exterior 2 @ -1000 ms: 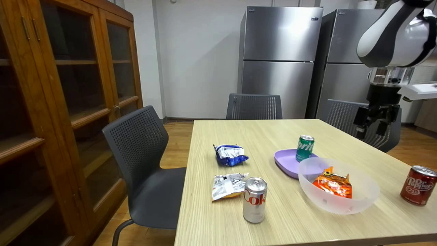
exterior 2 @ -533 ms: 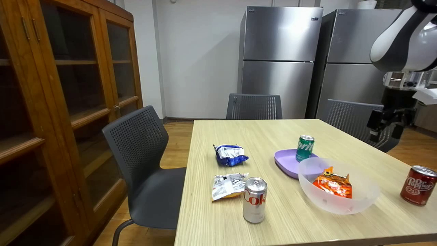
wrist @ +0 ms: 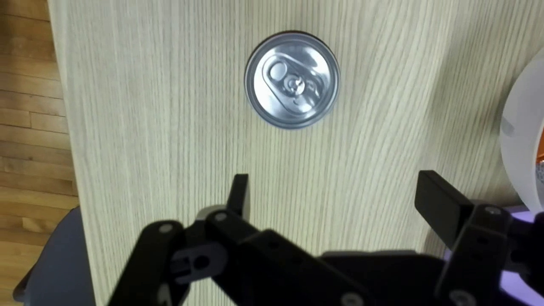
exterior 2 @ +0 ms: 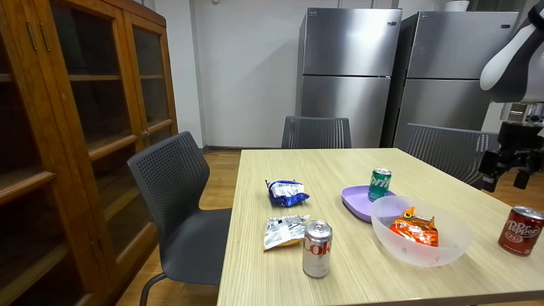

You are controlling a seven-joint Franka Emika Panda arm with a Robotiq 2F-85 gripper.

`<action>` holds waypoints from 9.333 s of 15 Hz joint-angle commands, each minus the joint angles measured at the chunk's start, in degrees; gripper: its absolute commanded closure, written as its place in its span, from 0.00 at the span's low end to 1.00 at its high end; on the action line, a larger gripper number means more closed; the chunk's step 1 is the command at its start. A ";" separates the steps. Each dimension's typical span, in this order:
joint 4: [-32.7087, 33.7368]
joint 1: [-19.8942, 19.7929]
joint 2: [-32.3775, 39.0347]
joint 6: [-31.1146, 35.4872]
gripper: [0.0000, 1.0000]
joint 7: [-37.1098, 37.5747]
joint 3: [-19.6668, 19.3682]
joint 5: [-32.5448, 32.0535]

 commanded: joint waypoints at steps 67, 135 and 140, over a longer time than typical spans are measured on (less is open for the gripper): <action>18.21 12.91 9.03 -4.77 0.62 -8.30 14.80 -3.07; 26.48 23.19 16.18 -5.61 0.00 -13.55 19.54 -13.97; 33.22 24.26 21.87 -6.79 0.00 -18.74 20.53 -15.56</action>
